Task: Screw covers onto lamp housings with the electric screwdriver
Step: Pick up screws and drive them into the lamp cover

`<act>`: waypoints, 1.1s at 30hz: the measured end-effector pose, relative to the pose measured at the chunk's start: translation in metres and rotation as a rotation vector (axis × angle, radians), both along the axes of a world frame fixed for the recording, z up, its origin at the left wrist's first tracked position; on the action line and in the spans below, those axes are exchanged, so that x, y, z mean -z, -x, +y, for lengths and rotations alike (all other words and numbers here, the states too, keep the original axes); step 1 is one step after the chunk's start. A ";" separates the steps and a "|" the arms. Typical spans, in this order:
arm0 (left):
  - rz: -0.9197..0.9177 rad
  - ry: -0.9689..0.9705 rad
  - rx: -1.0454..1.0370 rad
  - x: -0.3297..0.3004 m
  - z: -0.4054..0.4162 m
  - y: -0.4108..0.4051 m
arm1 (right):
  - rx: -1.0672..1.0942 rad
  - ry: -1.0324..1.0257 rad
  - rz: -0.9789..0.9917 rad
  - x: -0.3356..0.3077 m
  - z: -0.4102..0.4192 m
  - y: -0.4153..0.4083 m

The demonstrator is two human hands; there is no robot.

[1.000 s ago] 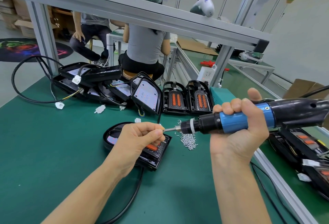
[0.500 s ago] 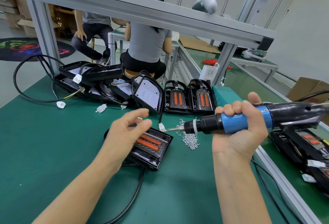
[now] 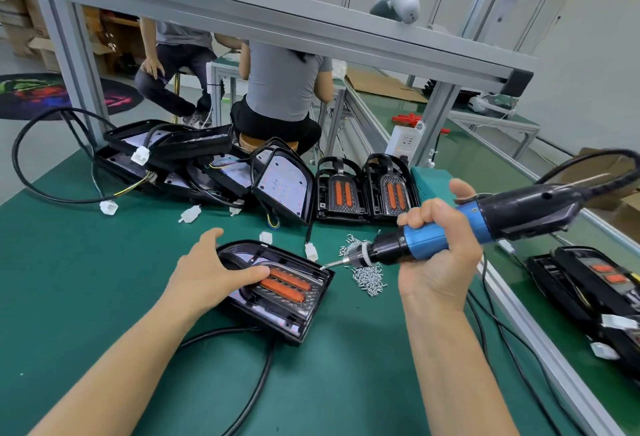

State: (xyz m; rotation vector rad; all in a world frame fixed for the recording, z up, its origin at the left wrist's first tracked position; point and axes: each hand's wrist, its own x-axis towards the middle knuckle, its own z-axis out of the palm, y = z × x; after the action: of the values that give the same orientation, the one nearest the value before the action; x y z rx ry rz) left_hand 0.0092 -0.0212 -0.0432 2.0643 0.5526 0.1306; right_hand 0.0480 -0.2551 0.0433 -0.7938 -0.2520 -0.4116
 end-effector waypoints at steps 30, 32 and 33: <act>-0.224 -0.086 0.077 -0.002 -0.004 0.002 | 0.018 0.213 -0.062 0.016 0.000 -0.002; -0.231 -0.086 0.070 -0.002 -0.004 0.002 | 0.007 0.213 -0.067 0.017 0.001 -0.003; -0.237 -0.085 0.067 -0.002 -0.005 0.002 | -0.001 0.210 -0.072 0.017 0.002 -0.003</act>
State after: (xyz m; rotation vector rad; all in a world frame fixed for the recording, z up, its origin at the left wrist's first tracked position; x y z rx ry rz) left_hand 0.0074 -0.0260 -0.0416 2.1099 0.3369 0.3598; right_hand 0.0506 -0.2534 0.0263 -0.9860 -0.3671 -0.4180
